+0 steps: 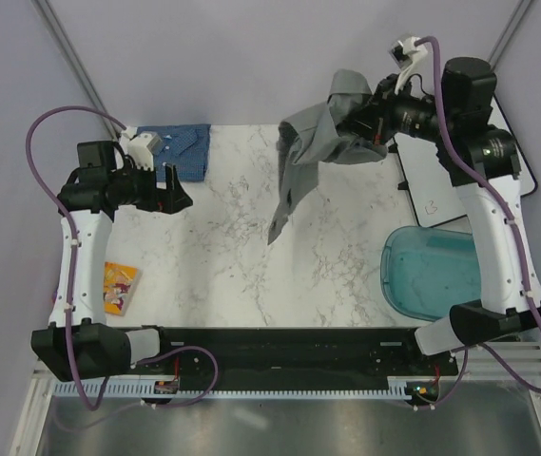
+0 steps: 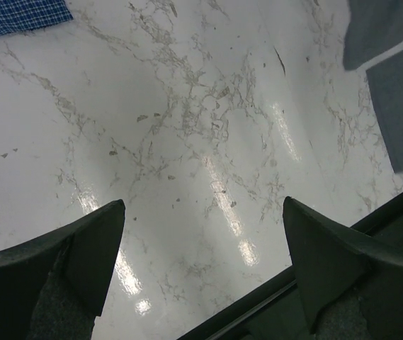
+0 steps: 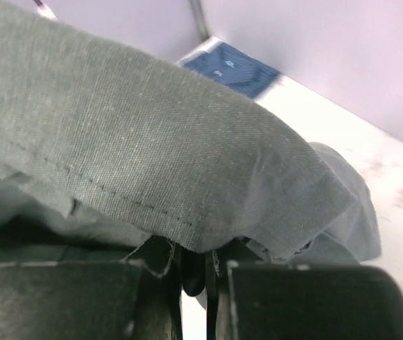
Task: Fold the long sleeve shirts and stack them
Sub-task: Move the shirt to the center of the board, then flatten the shirt out
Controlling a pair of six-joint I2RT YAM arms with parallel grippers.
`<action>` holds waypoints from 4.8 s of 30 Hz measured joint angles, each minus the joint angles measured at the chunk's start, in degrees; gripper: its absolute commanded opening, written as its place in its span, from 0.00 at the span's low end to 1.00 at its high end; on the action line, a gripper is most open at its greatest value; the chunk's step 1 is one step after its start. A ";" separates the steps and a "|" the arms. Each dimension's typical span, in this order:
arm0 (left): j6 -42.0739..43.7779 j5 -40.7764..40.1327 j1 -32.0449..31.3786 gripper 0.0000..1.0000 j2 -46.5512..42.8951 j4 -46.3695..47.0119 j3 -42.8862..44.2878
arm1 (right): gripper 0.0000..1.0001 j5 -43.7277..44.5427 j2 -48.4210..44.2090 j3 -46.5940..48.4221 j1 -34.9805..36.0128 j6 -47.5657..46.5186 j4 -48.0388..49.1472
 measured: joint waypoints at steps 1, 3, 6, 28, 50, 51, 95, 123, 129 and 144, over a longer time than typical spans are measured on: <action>-0.24 0.31 0.33 0.99 -0.04 -0.02 0.00 | 0.23 0.02 1.42 -0.07 2.05 4.22 3.21; -0.52 1.05 0.74 1.00 -0.11 -0.07 0.00 | 0.98 0.28 2.84 -1.88 2.25 10.56 7.89; -0.52 2.12 0.92 1.00 -0.15 -0.20 0.00 | 0.98 0.61 3.26 -10.12 -2.36 16.81 13.44; 10.32 -15.21 -33.81 0.91 16.74 11.37 -14.56 | 0.83 12.37 6.38 -39.30 -4.52 -1.84 13.92; 11.37 -31.45 -37.31 0.02 19.26 18.62 -18.45 | 0.00 20.02 28.68 -39.06 -1.14 -5.49 21.42; 11.50 -31.10 -35.36 0.02 17.57 17.62 -17.51 | 0.00 20.06 28.92 -38.95 -1.14 -6.01 21.40; 6.91 -8.98 -35.93 0.02 9.38 5.84 48.83 | 0.98 9.81 -6.21 -45.79 -2.29 -17.11 13.31; 6.95 -10.78 -34.71 0.02 -4.96 17.31 32.00 | 0.98 -1.14 2.03 -38.66 11.39 -45.35 37.79; 7.93 -10.12 -34.71 0.02 -6.60 17.40 28.83 | 0.61 -1.49 1.99 -36.89 14.58 -54.31 32.41; 6.88 5.03 -33.40 0.12 -10.97 13.75 21.44 | 0.00 9.22 9.66 -22.03 16.06 -40.09 26.93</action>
